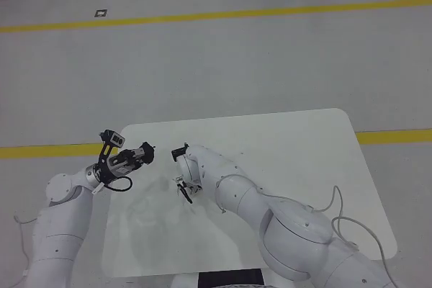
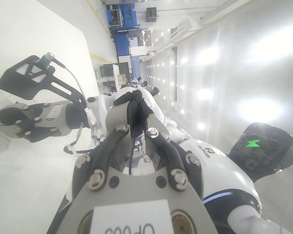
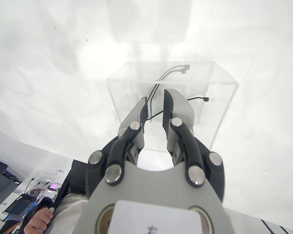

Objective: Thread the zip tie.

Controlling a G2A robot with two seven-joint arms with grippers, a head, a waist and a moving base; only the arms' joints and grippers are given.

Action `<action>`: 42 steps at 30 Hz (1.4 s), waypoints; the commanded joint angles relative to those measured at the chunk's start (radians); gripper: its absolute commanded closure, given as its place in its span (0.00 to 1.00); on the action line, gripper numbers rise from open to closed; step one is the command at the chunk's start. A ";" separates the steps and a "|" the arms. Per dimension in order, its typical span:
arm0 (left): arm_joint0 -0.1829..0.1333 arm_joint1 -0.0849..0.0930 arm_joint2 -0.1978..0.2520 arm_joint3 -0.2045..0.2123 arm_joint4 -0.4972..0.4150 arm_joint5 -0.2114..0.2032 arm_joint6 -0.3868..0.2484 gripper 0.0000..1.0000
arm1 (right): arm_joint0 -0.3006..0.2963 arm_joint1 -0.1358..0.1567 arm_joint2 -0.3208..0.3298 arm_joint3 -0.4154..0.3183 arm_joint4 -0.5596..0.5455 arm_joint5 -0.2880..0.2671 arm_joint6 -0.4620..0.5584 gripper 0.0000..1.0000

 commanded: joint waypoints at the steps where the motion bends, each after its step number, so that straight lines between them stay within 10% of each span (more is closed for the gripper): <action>1: 0.000 0.000 0.000 0.000 0.000 0.000 0.000 1.00 | 0.000 -0.001 -0.004 0.001 -0.005 0.000 0.003 0.82; 14: 0.000 0.000 0.000 0.000 0.000 0.000 0.000 1.00 | 0.009 -0.003 -0.010 0.005 -0.017 0.000 0.004 1.00; 42: 0.000 0.000 0.000 0.000 0.000 0.000 0.000 1.00 | 0.036 0.004 0.050 -0.013 0.017 0.000 -0.013 1.00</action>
